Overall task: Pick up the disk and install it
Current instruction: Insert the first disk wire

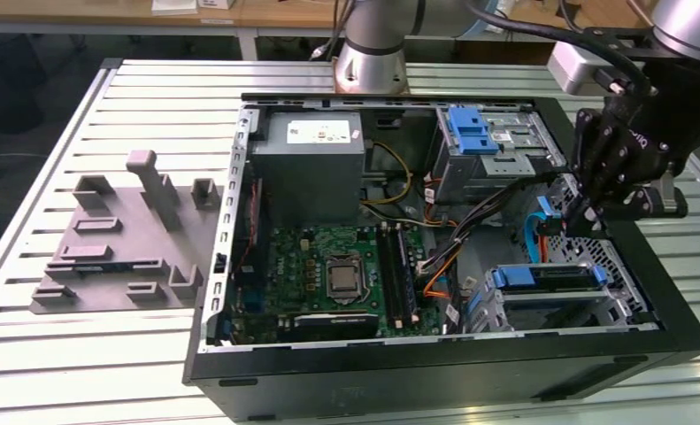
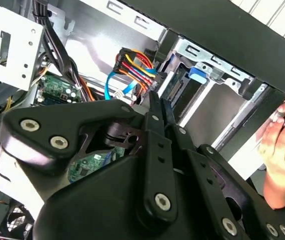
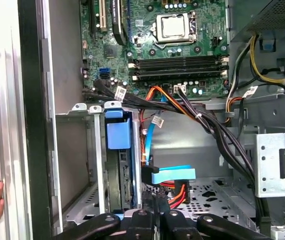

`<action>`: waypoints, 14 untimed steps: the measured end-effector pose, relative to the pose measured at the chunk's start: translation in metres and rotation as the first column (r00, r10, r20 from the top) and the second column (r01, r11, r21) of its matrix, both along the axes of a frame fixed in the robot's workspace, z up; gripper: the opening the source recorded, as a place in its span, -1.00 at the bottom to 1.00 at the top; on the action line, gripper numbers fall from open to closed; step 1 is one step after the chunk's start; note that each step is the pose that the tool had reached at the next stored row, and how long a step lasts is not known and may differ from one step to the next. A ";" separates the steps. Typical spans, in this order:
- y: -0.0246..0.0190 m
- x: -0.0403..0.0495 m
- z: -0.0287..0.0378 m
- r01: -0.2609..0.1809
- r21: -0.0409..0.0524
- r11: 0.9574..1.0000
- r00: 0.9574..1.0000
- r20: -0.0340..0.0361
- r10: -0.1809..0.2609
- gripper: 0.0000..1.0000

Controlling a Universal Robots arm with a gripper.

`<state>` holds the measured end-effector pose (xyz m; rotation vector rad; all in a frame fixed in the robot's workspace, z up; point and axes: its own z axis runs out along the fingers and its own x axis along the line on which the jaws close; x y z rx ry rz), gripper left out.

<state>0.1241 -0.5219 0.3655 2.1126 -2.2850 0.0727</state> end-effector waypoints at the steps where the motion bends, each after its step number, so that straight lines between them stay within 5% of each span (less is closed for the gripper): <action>1: 0.0007 0.0000 -0.0001 0.000 0.000 1.000 1.000 0.000 0.000 -0.63; 8: 0.0034 0.0000 -0.0029 0.000 0.000 1.000 1.000 0.000 0.000 -0.36; 14: 0.0047 0.0000 -0.0061 0.000 0.000 1.000 1.000 0.000 0.000 -0.36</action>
